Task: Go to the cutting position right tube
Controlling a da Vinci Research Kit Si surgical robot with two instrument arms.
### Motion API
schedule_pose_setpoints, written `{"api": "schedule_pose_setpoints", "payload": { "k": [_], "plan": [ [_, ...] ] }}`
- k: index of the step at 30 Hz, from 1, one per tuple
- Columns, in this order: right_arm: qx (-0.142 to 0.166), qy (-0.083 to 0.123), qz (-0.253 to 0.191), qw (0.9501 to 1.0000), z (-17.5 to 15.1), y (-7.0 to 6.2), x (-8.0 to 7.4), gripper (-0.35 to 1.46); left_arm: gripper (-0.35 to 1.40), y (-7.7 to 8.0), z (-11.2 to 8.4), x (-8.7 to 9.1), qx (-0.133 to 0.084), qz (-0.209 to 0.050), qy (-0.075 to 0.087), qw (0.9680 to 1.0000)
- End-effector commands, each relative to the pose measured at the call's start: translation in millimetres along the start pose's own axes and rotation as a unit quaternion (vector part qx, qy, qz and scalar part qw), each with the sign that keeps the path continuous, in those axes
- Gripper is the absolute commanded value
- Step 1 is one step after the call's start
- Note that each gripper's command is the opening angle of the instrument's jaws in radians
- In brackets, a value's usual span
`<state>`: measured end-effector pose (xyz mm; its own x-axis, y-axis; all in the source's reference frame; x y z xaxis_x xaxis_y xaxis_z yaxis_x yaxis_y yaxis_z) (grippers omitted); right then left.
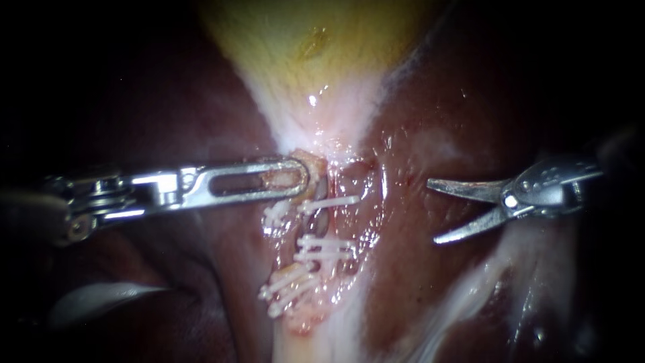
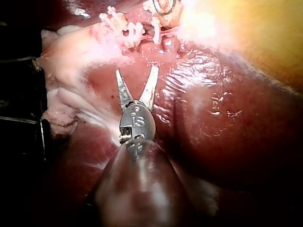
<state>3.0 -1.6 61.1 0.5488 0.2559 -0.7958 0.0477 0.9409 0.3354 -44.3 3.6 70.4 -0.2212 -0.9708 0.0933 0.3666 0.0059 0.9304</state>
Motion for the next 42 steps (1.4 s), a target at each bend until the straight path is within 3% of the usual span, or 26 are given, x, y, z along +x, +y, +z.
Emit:
{"api": "schedule_pose_setpoints", "payload": {
  "k": [1,7,13,22,28,42],
  "plan": [
    [0.000,0.000,0.000,1.0000,0.0,0.0,0.0,1.45,-0.35,0.0,0.0,0.0,-0.001,0.000,0.000,1.0000],
    [0.000,0.000,0.000,1.0000,0.0,0.0,-0.1,1.45,-0.35,-0.7,-0.6,-0.4,0.000,-0.002,0.001,1.0000],
    [0.000,0.000,0.000,1.0000,0.0,-0.1,-0.1,1.45,-0.35,-2.5,-2.6,-2.3,0.008,-0.012,0.005,0.9999],
    [0.003,0.001,0.000,1.0000,0.0,-0.1,-0.1,1.45,-0.35,-4.5,-6.1,-5.3,0.015,0.001,-0.014,0.9998],
    [0.004,0.002,0.000,1.0000,0.1,-0.1,0.0,1.45,-0.35,-4.8,-7.6,-6.5,0.017,0.010,-0.019,0.9996],
    [0.011,0.007,0.011,0.9999,1.0,-0.6,0.3,1.45,-0.35,-4.4,-8.1,-6.7,0.018,0.022,-0.018,0.9995]
  ]
}}
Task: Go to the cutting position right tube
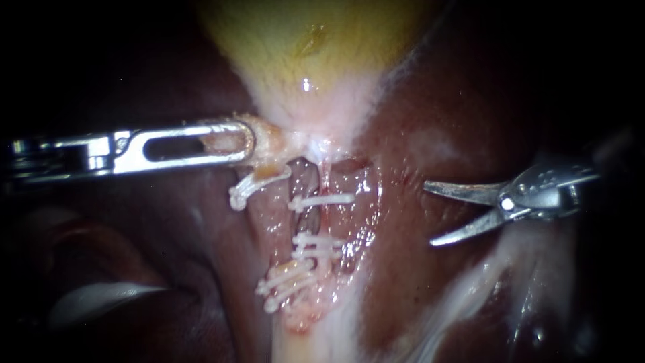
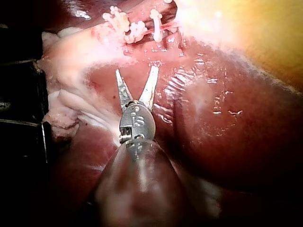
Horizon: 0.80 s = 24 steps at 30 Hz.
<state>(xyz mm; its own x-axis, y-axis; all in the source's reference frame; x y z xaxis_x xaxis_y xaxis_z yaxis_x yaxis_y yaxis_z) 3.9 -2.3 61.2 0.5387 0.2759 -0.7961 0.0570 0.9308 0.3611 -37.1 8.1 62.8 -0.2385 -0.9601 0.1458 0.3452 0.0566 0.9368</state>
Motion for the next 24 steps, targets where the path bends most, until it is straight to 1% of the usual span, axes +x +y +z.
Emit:
{"api": "schedule_pose_setpoints", "payload": {
  "k": [1,2,5,7,8,11,14,16,19,22,24],
  "plan": [
    [0.001,0.001,0.005,1.0000,0.2,-0.1,0.0,1.45,-0.35,0.1,0.0,0.0,0.001,0.000,0.000,1.0000],
    [0.004,0.000,0.007,1.0000,0.4,-0.1,0.0,1.45,-0.35,0.0,0.0,0.0,0.001,0.000,0.000,1.0000],
    [0.013,0.006,0.045,0.9989,1.3,-0.4,0.0,1.45,-0.35,-0.1,0.0,0.1,0.000,0.000,0.000,1.0000],
    [0.026,0.007,0.076,0.9967,2.3,-0.6,-0.1,1.45,-0.35,-0.2,-0.1,0.1,0.000,0.000,0.000,1.0000],
    [0.032,0.005,0.089,0.9955,2.7,-0.8,-0.2,1.45,-0.35,-0.3,-0.1,0.1,0.000,0.000,0.000,1.0000],
    [0.054,-0.010,0.133,0.9896,4.2,-1.3,-0.5,1.45,-0.35,-0.6,-0.1,0.1,0.000,-0.001,0.000,1.0000],
    [0.073,-0.026,0.185,0.9798,5.2,-1.6,-0.9,1.45,-0.35,-0.8,-0.2,0.0,-0.001,0.002,0.000,1.0000],
    [0.084,-0.039,0.210,0.9734,5.6,-1.7,-1.2,1.45,-0.35,-1.0,-0.2,0.0,-0.001,0.001,-0.001,1.0000],
    [0.094,-0.049,0.236,0.9659,6.0,-1.3,-1.4,1.45,-0.35,-1.3,-0.3,0.0,-0.001,0.001,-0.002,1.0000],
    [0.101,-0.051,0.255,0.9603,6.4,-0.6,-1.6,1.45,-0.35,-1.5,-0.3,0.0,-0.001,0.000,-0.002,1.0000],
    [0.105,-0.053,0.263,0.9575,6.8,-0.2,-1.7,1.43,-0.35,-1.6,-0.3,0.1,-0.001,0.000,-0.002,1.0000]
  ]
}}
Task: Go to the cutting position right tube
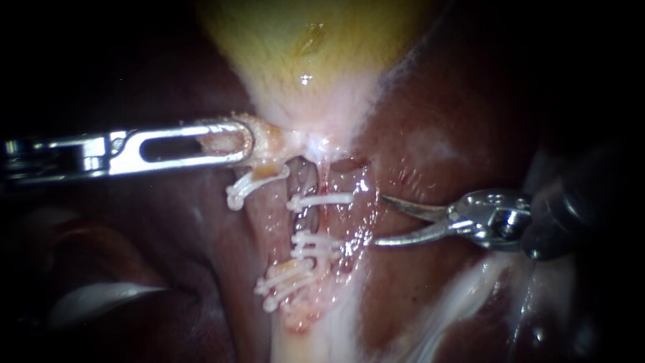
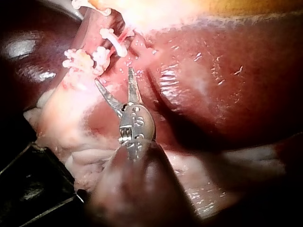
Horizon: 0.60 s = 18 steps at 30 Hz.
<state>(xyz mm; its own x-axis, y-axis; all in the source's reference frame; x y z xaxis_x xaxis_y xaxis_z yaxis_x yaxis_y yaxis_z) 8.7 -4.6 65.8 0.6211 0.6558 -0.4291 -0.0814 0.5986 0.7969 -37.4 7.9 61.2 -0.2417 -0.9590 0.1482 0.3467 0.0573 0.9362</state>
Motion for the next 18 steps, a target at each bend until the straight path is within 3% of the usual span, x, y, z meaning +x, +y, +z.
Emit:
{"api": "schedule_pose_setpoints", "payload": {
  "k": [1,18],
  "plan": [
    [0.003,-0.001,0.005,1.0000,0.3,0.3,0.1,1.43,-0.35,0.0,0.0,0.0,0.000,0.000,0.000,1.0000],
    [0.040,-0.020,0.068,0.9967,5.5,2.3,0.7,1.41,-0.35,-0.2,0.0,0.1,-0.002,0.000,-0.002,1.0000]
  ]
}}
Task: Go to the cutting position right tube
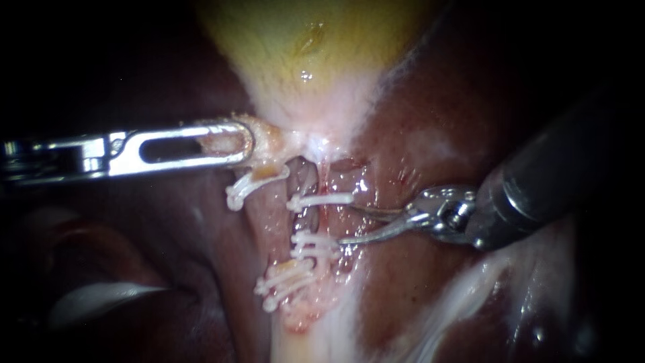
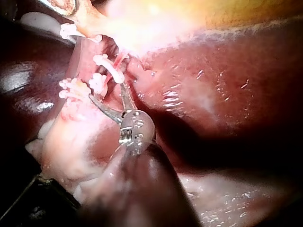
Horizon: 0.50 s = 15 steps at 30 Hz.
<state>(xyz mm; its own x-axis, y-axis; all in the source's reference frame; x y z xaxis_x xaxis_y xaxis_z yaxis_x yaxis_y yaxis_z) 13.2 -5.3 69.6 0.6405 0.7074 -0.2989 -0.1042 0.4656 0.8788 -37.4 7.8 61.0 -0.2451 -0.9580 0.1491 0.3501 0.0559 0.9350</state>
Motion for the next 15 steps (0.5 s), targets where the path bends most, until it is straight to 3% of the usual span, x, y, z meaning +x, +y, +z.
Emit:
{"api": "schedule_pose_setpoints", "payload": {
  "k": [1,15],
  "plan": [
    [0.001,0.000,0.001,1.0000,0.3,0.2,0.0,1.41,-0.35,0.0,0.0,0.0,0.000,0.000,0.000,1.0000],
    [0.002,0.011,0.011,0.9999,3.4,2.5,0.7,1.41,-0.35,0.0,0.1,0.2,0.001,0.000,0.000,1.0000]
  ]
}}
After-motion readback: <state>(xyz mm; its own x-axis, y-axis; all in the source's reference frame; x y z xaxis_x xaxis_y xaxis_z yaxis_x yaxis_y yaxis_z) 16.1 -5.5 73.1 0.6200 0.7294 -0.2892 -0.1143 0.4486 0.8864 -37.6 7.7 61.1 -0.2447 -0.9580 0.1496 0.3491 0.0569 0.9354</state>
